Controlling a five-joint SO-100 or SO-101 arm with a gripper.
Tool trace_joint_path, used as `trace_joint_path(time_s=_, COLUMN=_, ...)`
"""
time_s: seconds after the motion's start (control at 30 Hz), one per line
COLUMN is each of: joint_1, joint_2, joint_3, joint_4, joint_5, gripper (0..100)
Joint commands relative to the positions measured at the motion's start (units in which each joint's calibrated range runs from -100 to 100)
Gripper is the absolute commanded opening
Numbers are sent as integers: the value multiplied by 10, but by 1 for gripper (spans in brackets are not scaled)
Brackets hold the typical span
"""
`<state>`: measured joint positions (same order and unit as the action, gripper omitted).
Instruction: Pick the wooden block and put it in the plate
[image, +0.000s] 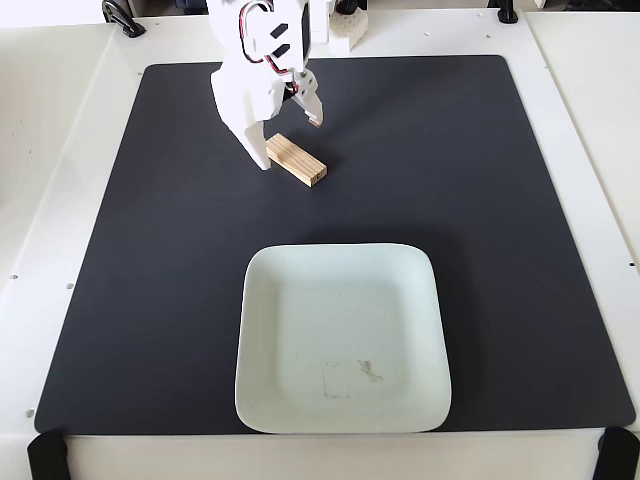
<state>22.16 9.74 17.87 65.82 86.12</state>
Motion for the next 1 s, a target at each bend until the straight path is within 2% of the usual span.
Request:
trace_joint_path(time_s=0.0, joint_1=-2, joint_2=1, joint_3=7, joint_4=-16, joint_5=0, gripper=35)
trace_joint_path(time_s=0.83, joint_1=5, joint_2=6, joint_3=39, joint_4=-16, joint_5=0, gripper=35)
trace_joint_path(time_s=0.97, joint_1=5, joint_2=7, joint_3=40, joint_4=-16, joint_5=0, gripper=29)
